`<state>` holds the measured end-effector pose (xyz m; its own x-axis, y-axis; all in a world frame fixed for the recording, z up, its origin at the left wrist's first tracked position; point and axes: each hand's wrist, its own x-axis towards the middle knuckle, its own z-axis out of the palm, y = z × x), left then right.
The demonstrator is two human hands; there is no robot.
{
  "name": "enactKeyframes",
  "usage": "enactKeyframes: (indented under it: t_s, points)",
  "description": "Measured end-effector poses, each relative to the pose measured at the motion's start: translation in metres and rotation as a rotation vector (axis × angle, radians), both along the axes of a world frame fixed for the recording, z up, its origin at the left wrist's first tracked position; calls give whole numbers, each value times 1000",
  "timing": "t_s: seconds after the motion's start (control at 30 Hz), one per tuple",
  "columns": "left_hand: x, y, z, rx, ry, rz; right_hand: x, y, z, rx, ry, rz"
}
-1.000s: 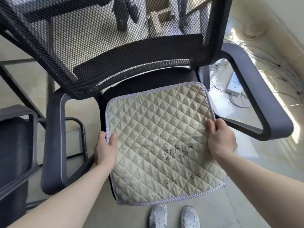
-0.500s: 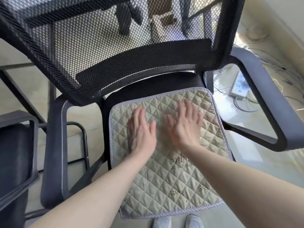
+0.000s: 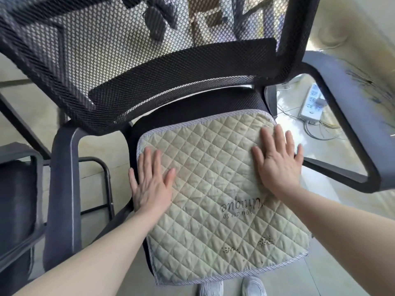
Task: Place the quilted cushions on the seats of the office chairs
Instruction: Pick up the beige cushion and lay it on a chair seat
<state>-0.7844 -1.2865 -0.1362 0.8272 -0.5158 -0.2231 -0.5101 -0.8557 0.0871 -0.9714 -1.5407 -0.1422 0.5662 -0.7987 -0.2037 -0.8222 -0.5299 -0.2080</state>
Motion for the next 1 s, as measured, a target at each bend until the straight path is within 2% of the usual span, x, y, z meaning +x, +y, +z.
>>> enactKeyframes:
  t_s: [0.1,0.2,0.4,0.5,0.63,0.8,1.0]
  points:
    - [-6,-6,2,-22,-3,34,-3,0,4,46,-39,-61]
    - [-21,-21,6,-38,-11,65,1,12,9,6,-83,-88]
    - [-82,-43,7,-135,28,-76,12,92,10,-43,-73,180]
    - [-104,-36,2,-115,45,-120,5,120,0,-28,-47,260]
    - [-94,-3,-7,-39,41,-127,-14,112,-3,-32,-4,223]
    - [-65,43,-11,-47,-3,-48,-49,77,2,-23,42,96]
    - [-58,60,-12,-40,-11,-59,-79,62,2,24,4,-105]
